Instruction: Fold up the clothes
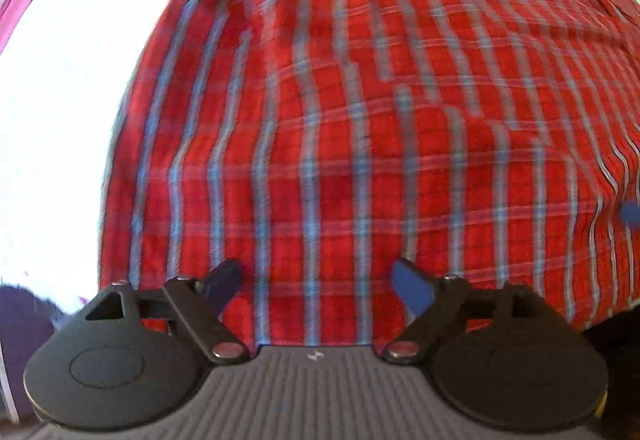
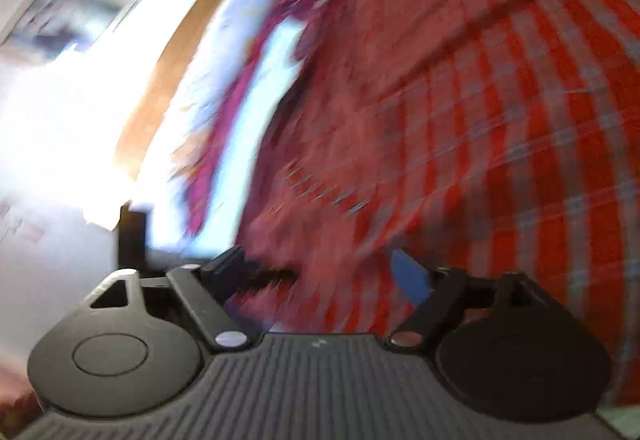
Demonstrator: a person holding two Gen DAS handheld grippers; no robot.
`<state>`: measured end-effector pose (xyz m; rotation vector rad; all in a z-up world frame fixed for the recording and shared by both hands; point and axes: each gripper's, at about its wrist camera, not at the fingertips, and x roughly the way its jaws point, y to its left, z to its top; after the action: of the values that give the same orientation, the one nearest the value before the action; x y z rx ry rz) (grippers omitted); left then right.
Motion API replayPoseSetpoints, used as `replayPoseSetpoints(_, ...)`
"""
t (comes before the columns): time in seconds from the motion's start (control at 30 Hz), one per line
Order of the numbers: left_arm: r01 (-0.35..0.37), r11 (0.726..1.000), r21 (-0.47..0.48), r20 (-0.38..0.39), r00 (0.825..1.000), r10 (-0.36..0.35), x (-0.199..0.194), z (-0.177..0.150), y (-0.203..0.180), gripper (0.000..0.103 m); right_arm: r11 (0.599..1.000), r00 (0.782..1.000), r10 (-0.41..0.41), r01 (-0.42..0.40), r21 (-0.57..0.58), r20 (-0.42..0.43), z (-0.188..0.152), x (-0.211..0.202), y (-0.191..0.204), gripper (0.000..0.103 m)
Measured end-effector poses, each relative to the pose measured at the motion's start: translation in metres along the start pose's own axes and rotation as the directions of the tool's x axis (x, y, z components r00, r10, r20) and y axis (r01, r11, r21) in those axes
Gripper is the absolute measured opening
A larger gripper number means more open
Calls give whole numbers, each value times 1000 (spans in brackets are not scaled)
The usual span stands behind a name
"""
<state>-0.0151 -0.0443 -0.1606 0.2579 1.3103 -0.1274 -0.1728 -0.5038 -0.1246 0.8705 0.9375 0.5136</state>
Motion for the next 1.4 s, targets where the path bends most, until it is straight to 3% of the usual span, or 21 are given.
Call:
replayPoseSetpoints(0.07, -50, 999, 2, 1, 999, 50, -2, -2, 8, 87, 997, 991, 37, -45, -63, -125, -14, 29, 2, 86)
replayPoseSetpoints(0.13, -117, 993, 19, 35, 993, 116, -10, -2, 8, 85, 985, 948, 146, -166, -47, -283, -24, 40, 16, 83)
replayPoseSetpoints(0.2, -178, 984, 31, 71, 982, 175, -19, -2, 9, 70, 970, 951, 221, -237, -50, -217, -23, 24, 20, 78)
replayPoseSetpoints(0.27, -103, 995, -6, 133, 986, 102, -34, 1, 6, 70, 972, 969, 228, -232, -41, -94, -15, 10, 8, 78)
replayPoseSetpoints(0.33, 4, 1000, 7, 196, 981, -6, -39, 7, -11, 70, 989, 989, 149, -149, 0, 7, 2, -10, -14, 82)
replayPoseSetpoints(0.37, 51, 999, 18, 222, 974, -53, -41, 10, -20, 71, 995, 995, 100, -100, 25, 6, 7, -16, -26, 86)
replayPoseSetpoints(0.43, 8, 997, 73, 173, 985, -21, -22, 18, -38, 71, 998, 996, 8, -2, 63, -92, 5, -17, -44, 81)
replayPoseSetpoints(0.5, -29, 996, 89, 89, 996, 21, 3, 22, -53, 75, 1000, 993, 6, -5, 6, -116, -2, -37, -42, 80)
replayPoseSetpoints(0.6, 0, 1000, 7, 75, 997, -1, 3, 27, -37, 77, 994, 998, -41, 46, -99, 45, -7, -104, -43, 80)
replayPoseSetpoints(0.67, 10, 1000, -25, 69, 998, -8, 1, 28, -27, 75, 994, 977, -71, 86, -65, 202, -6, -167, -61, 80)
replayPoseSetpoints(0.73, -2, 1000, -9, 93, 996, 3, -6, 27, -25, 73, 991, 929, -127, 134, 4, 348, -2, -219, -88, 81)
replayPoseSetpoints(0.8, -4, 1000, 11, 132, 991, 2, -15, 26, -28, 73, 969, 864, -245, 235, 79, 440, 3, -262, -121, 82)
replayPoseSetpoints(0.9, 17, 1000, 7, 175, 984, -18, -24, 38, -49, 73, 883, 759, -453, 454, 118, 468, 16, -295, -155, 84)
replayPoseSetpoints(0.93, 27, 1000, 0, 190, 981, -26, -30, 33, -61, 73, 867, 747, -481, 482, 123, 458, 21, -303, -164, 84)
replayPoseSetpoints(1.03, 45, 999, -11, 238, 971, -41, -51, 32, -97, 73, 848, 757, -511, 522, 94, 408, 31, -266, -180, 84)
replayPoseSetpoints(1.07, 47, 999, -27, 261, 965, -39, -64, 21, -109, 73, 846, 768, -512, 528, 73, 384, 30, -234, -172, 84)
replayPoseSetpoints(1.13, 57, 997, -58, 305, 952, -37, -72, 33, -103, 73, 844, 783, -511, 536, 32, 356, 33, -206, -168, 84)
replayPoseSetpoints(1.17, 61, 995, -78, 327, 944, -32, -74, 40, -100, 73, 839, 783, -514, 544, 14, 350, 30, -204, -165, 82)
replayPoseSetpoints(1.23, 70, 988, -134, 366, 931, -17, -83, 47, -83, 74, 821, 776, -532, 571, -20, 338, 18, -207, -154, 60)
replayPoseSetpoints(1.3, 87, 977, -195, 390, 921, -4, -85, 55, -61, 74, 790, 749, -573, 613, -18, 333, 7, -218, -150, 23)
replayPoseSetpoints(1.4, 49, 960, -274, 385, 921, 63, -75, 68, -25, 74, 796, 751, -577, 605, 14, 322, 9, -222, -152, 16)
